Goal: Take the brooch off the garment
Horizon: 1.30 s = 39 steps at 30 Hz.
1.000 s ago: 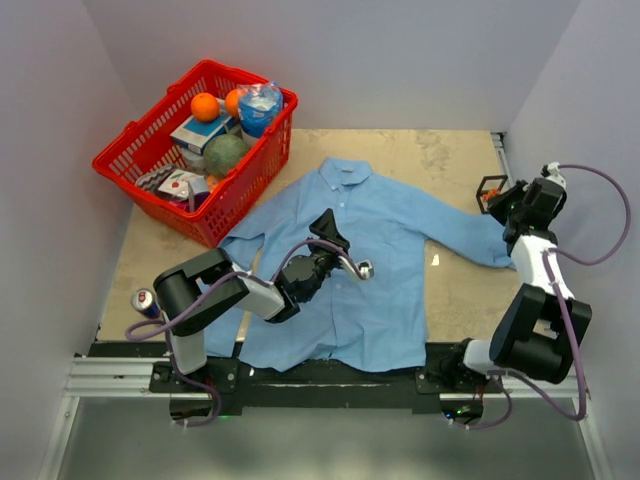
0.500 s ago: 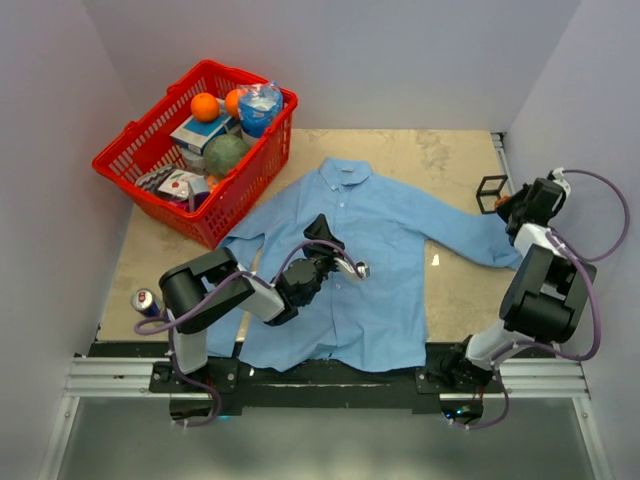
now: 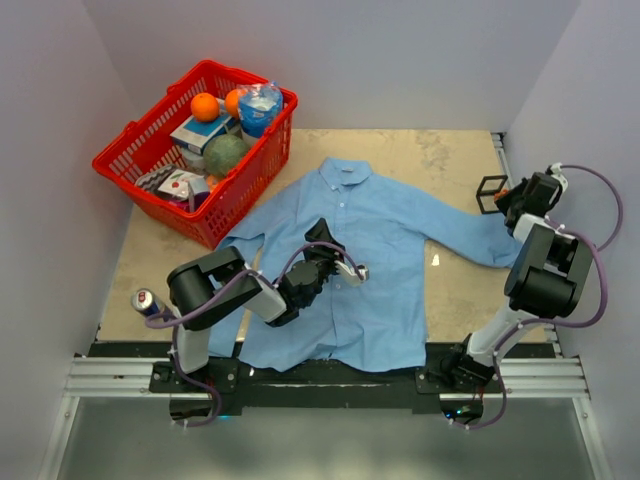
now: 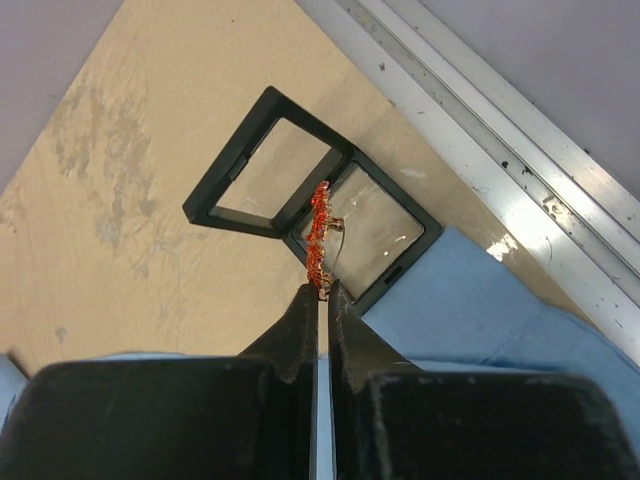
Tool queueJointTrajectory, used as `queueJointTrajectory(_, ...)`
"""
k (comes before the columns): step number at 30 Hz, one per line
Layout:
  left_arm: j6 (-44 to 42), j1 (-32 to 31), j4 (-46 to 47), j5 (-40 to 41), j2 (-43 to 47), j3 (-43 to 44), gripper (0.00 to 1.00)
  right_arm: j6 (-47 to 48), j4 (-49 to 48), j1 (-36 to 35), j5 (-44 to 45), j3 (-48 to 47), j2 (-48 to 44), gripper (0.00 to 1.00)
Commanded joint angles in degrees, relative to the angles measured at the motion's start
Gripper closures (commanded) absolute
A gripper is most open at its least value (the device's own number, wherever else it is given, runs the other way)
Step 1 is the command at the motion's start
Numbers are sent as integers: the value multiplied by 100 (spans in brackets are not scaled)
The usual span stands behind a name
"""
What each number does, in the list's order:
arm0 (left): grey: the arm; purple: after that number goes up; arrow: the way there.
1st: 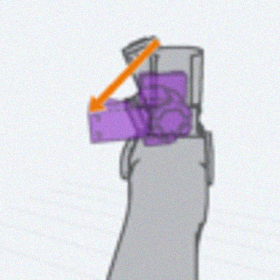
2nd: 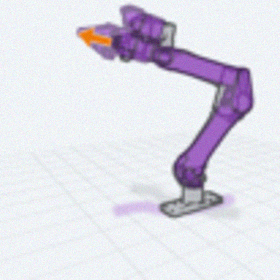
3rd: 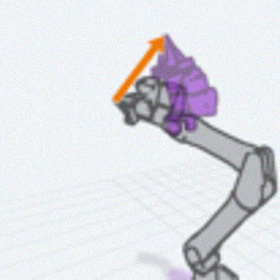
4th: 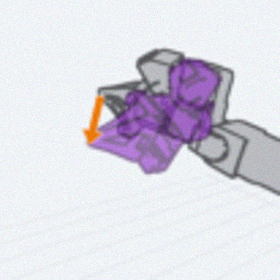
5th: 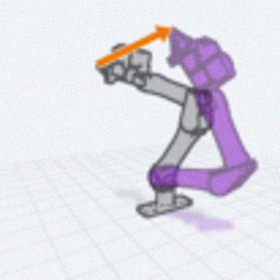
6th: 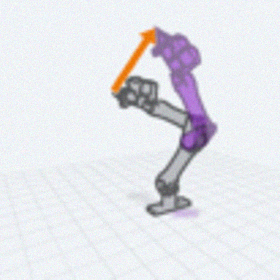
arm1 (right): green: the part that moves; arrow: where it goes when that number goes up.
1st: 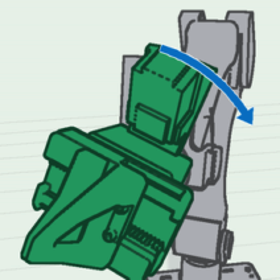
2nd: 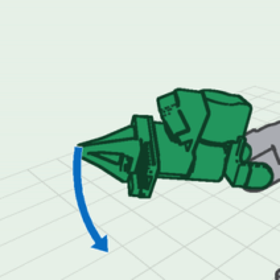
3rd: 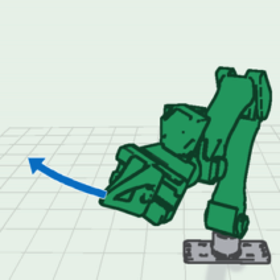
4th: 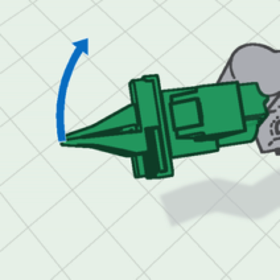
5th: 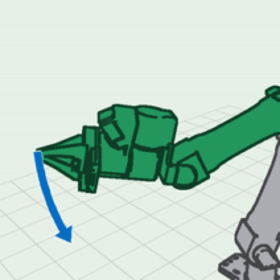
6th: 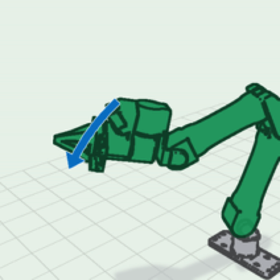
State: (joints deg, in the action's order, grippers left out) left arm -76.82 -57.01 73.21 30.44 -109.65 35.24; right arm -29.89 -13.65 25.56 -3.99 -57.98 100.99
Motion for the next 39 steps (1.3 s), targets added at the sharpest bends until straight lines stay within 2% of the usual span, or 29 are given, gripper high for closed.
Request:
queueJointTrajectory(1,246,24,3419,-55,-83,123,44,-227,-261,37,56,-363,236,100)
queueJointTrajectory(16,211,32,3349,-11,-189,123,43,-746,-42,-42,223,-671,703,100)
queueJointTrajectory(39,211,41,3349,15,-347,220,42,-975,73,-262,381,-882,1019,100)
